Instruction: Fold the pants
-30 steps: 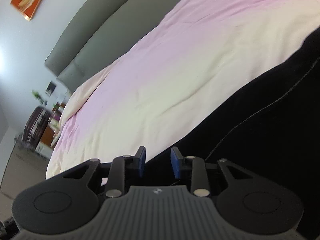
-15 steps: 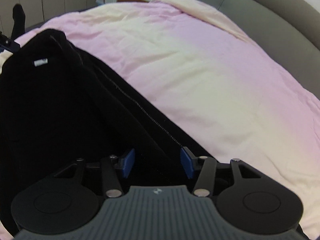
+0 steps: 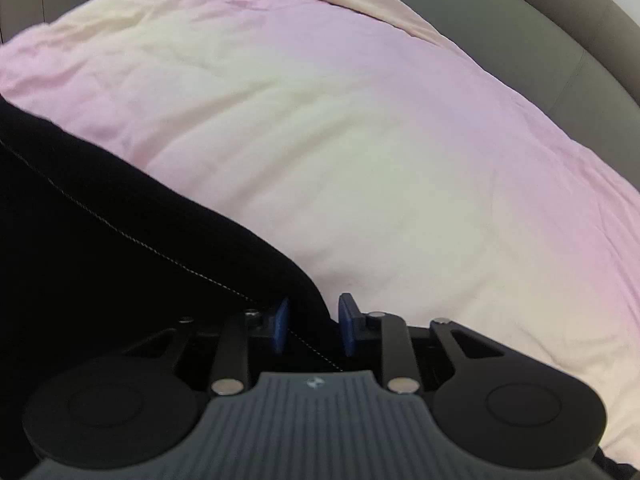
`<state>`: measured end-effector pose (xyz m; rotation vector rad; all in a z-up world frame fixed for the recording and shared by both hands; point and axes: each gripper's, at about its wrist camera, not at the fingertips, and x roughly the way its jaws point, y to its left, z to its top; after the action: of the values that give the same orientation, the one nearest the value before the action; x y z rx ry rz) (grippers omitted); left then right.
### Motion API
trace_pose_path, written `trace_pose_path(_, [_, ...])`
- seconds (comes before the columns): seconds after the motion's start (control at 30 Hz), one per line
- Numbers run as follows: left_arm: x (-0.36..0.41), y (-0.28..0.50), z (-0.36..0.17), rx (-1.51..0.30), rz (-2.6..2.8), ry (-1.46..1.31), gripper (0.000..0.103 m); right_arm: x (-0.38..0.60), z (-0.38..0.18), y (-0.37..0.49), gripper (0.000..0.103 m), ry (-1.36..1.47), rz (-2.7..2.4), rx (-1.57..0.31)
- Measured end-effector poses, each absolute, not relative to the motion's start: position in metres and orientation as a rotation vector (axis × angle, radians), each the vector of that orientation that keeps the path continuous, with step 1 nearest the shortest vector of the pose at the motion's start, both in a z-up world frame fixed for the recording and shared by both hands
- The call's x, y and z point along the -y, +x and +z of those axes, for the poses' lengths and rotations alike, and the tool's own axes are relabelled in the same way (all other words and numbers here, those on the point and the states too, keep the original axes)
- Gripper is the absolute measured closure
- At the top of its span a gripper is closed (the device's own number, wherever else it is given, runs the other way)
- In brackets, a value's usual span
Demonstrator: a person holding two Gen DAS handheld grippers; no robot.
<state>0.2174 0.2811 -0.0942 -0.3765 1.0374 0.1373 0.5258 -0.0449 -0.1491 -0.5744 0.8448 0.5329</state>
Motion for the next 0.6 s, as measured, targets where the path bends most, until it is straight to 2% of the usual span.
trace_pose_path(0.07, [-0.282, 0.218, -0.098, -1.038, 0.129, -0.385, 0.017, 0.047, -0.15, 0.524, 0.074, -0.541, 0.514, -0.823])
trace_pose_path(0.1, [-0.283, 0.218, -0.099, -1.036, 0.116, -0.394, 0.025, 0.052, -0.146, 0.523, 0.073, -0.493, 0.508, -0.827])
trace_pose_path(0.13, [-0.285, 0.217, -0.099, -1.026, 0.085, -0.416, 0.048, 0.06, -0.142, 0.522, 0.073, -0.438, 0.505, -0.83])
trace_pose_path(0.2, [-0.284, 0.218, -0.096, -1.016, 0.076, -0.421, 0.052, 0.076, -0.132, 0.514, 0.071, -0.376, 0.51, -0.816])
trace_pose_path(0.27, [-0.283, 0.218, -0.093, -0.992, 0.088, -0.418, 0.061, 0.094, -0.121, 0.5, 0.069, -0.343, 0.509, -0.789])
trace_pose_path(0.3, [-0.284, 0.218, -0.091, -0.98, 0.1, -0.436, 0.071, 0.103, -0.117, 0.493, 0.069, -0.324, 0.509, -0.785])
trace_pose_path(0.37, [-0.291, 0.215, -0.083, -0.931, 0.101, -0.491, 0.085, 0.122, -0.109, 0.477, 0.068, -0.284, 0.513, -0.78])
trace_pose_path(0.4, [-0.296, 0.214, -0.078, -0.901, 0.098, -0.524, 0.088, 0.132, -0.104, 0.467, 0.068, -0.268, 0.517, -0.779])
trace_pose_path(0.57, [-0.318, 0.212, -0.057, -0.775, 0.158, -0.599, 0.092, 0.168, -0.1, 0.422, 0.068, -0.18, 0.534, -0.802])
trace_pose_path(0.6, [-0.319, 0.213, -0.057, -0.766, 0.198, -0.571, 0.097, 0.173, -0.102, 0.415, 0.068, -0.168, 0.535, -0.812])
